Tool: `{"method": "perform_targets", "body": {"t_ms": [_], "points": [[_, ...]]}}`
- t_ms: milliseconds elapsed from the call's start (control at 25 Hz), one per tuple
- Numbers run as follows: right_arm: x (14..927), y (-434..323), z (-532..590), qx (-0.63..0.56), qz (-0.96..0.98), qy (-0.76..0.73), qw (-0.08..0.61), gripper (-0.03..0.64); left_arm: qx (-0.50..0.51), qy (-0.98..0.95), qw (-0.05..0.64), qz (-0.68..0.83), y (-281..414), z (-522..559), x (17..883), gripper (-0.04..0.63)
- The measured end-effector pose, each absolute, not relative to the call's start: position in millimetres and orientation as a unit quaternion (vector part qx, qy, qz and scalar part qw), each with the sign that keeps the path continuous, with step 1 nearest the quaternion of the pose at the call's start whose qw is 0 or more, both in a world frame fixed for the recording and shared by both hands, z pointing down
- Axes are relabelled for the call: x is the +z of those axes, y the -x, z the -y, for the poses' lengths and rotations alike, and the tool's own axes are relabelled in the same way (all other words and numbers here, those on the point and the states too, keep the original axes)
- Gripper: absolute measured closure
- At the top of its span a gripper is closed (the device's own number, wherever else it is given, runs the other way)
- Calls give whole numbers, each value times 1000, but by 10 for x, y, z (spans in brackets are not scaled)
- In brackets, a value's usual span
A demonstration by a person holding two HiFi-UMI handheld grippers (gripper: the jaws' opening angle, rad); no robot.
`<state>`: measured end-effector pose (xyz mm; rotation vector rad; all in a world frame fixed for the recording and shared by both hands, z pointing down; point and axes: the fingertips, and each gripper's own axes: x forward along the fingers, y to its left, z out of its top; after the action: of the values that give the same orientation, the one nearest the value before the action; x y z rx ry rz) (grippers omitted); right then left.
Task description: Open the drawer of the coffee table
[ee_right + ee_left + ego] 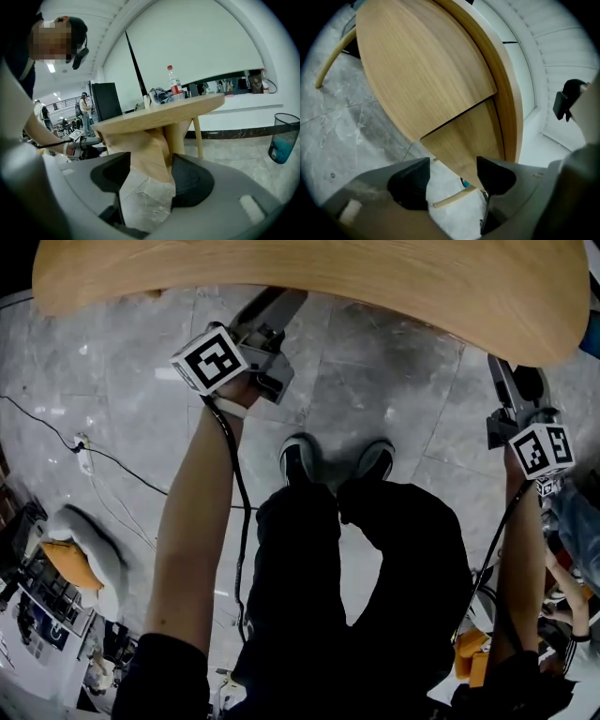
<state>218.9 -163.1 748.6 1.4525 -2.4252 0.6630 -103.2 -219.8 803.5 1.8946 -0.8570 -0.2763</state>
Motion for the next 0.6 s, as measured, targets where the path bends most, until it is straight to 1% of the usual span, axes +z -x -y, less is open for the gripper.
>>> {"method": "perform_targets", "body": {"t_ms": [120,200,360,440,600], "points": [[7485,-2179,1660,210,833,-496,128,338,-106,-792,490,349,1040,2273,8091,252],[7473,-2166,1665,200,836,-494,132,321,-107,-791,495,344,1012,2293,8137,231],[7432,-2083,1709,186,840,-490,138,305,-121,-797,499,317,975,2370,8069,176],[7439,-2094,1747,185,839,-493,135,322,-122,-812,490,294,957,2387,8000,176],[7484,-2114,1809,189,845,-484,126,333,-105,-836,468,266,925,2355,8006,175]]}}
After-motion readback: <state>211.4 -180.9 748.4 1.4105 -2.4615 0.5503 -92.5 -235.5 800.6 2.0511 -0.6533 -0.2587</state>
